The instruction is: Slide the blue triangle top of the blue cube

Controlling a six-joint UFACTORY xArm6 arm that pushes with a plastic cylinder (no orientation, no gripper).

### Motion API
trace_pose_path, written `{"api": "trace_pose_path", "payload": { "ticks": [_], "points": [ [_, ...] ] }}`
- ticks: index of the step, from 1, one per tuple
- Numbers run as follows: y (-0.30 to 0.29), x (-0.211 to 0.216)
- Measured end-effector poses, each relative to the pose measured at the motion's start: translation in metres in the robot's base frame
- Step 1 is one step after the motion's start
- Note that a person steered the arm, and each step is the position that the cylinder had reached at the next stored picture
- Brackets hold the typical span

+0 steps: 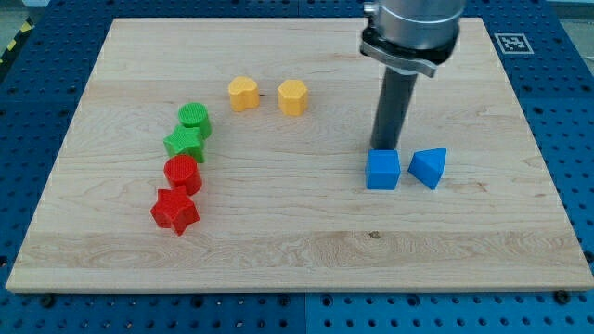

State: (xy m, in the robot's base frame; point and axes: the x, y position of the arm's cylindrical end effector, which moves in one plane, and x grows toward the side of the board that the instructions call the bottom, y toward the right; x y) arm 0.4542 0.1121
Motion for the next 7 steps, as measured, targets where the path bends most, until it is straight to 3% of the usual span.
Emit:
{"api": "trace_pose_path", "payload": {
  "ticks": [3, 4, 6, 7],
  "points": [
    [-0.007, 0.045],
    [0.002, 0.013],
    [0.101, 0.008],
    [0.122, 0.027]
  ]
}}
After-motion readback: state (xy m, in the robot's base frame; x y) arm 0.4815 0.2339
